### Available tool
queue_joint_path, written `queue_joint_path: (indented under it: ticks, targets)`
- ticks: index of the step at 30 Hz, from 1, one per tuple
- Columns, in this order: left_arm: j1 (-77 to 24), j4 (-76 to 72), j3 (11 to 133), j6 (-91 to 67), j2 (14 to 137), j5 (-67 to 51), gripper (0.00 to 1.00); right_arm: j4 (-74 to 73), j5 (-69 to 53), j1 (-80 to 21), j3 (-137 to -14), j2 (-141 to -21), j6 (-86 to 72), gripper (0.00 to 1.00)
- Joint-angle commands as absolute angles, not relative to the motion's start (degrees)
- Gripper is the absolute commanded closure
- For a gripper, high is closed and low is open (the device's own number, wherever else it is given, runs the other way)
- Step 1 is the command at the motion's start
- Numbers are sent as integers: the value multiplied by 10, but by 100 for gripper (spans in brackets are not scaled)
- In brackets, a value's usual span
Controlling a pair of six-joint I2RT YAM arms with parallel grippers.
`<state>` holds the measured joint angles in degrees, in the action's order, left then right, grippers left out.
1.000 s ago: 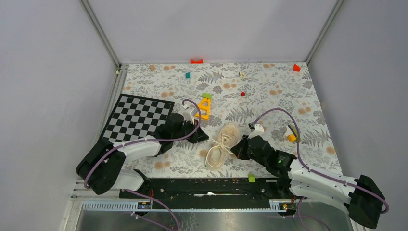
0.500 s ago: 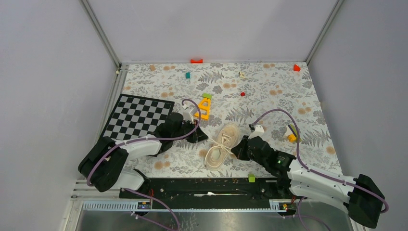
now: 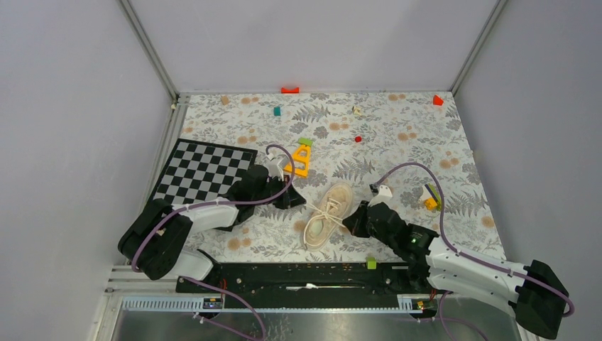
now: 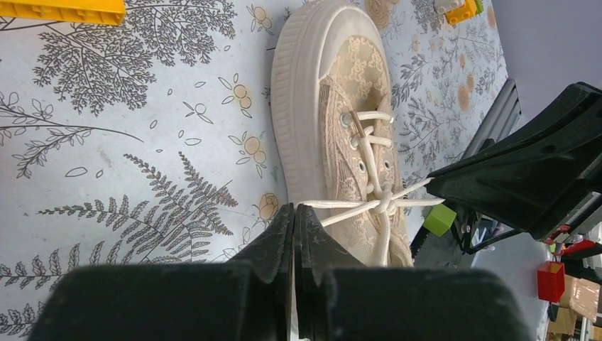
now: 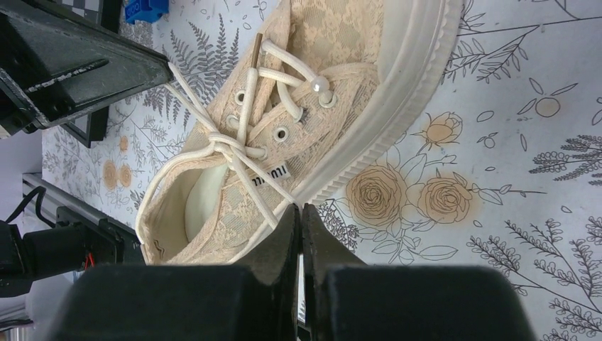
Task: Tie the shoes
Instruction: Tie the shoelace on the shoe.
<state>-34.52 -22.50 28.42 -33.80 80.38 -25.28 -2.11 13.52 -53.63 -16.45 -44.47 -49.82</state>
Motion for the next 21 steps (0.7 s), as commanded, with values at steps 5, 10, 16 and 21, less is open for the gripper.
queue_joint_path:
  ticks: [5,10,16,21]
  targets:
    - [-313,-260,280,-335,781,-202,100,-129,204,-538,-153,-408,-492,100]
    - [-313,-269,269,-347,756,-209,100,-136,206,-538,-153,-398,-492,100]
    - [-313,-274,250,-351,730,-198,100,-135,210,-538,-150,-402,-492,100]
    - [-308,-276,243,-342,756,-187,100,-136,210,-538,-140,-398,-498,100]
